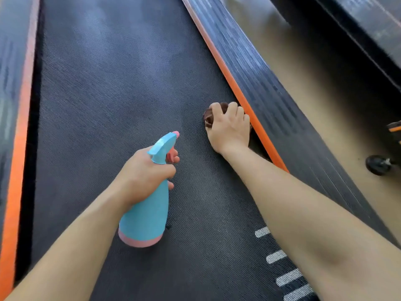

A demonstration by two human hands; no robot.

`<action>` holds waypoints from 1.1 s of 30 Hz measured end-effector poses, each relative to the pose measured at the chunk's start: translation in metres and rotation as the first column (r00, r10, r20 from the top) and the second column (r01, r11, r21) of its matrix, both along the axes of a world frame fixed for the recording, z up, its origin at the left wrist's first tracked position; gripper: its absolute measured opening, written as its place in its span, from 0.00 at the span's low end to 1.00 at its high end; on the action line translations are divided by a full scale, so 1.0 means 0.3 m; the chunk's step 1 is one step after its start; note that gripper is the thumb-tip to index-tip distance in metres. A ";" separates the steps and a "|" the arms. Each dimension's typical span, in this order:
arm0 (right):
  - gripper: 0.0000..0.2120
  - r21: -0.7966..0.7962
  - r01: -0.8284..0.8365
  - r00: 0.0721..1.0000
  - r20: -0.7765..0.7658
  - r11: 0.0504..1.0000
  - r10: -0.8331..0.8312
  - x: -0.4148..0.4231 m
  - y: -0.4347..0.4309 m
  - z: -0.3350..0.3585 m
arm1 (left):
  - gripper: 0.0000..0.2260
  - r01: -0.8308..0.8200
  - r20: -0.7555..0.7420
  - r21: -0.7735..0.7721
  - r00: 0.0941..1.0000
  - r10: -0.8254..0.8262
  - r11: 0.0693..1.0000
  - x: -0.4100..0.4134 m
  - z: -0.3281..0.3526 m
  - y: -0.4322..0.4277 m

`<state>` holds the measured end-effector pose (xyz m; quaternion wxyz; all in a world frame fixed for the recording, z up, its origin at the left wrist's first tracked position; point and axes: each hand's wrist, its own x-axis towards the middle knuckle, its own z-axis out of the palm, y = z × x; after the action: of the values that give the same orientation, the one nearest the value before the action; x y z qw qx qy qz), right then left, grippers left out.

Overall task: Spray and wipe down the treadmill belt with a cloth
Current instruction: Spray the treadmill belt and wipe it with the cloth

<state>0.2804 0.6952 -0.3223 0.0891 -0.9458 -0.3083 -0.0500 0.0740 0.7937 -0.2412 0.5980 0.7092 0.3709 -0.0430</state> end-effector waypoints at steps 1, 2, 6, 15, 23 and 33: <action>0.22 0.012 -0.031 0.999 0.018 0.999 0.031 -0.044 -0.032 0.001 | 0.24 0.000 -0.003 0.002 1.000 0.000 1.000 0.001 0.003 -0.001; 0.22 0.025 -0.084 0.996 0.043 0.996 0.083 -0.098 -0.070 -0.005 | 0.24 -0.003 -0.006 0.000 1.000 0.003 1.000 0.001 0.009 0.000; 0.24 0.018 -0.319 0.945 0.078 0.947 0.317 -0.227 -0.179 -0.046 | 0.22 -0.059 -0.005 -0.037 0.998 0.059 0.998 -0.008 0.010 0.018; 0.20 0.013 -0.071 0.997 -0.038 0.997 0.071 -0.118 0.094 -0.011 | 0.21 -0.123 0.053 -0.042 0.991 0.125 0.991 -0.035 0.023 0.009; 0.20 0.019 -0.417 0.907 0.071 0.909 0.414 -0.184 -0.045 -0.039 | 0.17 -0.214 0.041 -0.145 0.974 0.222 0.966 -0.064 0.034 0.051; 0.20 0.033 -0.316 0.948 0.045 0.948 0.314 -0.203 0.164 -0.023 | 0.23 -0.185 0.073 -0.151 0.978 0.197 0.971 -0.177 0.059 0.124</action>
<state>0.2195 0.7443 -0.3294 0.1088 -0.8813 -0.4559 -0.0597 0.0210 0.8310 -0.2236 0.6646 0.6264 0.4069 0.0192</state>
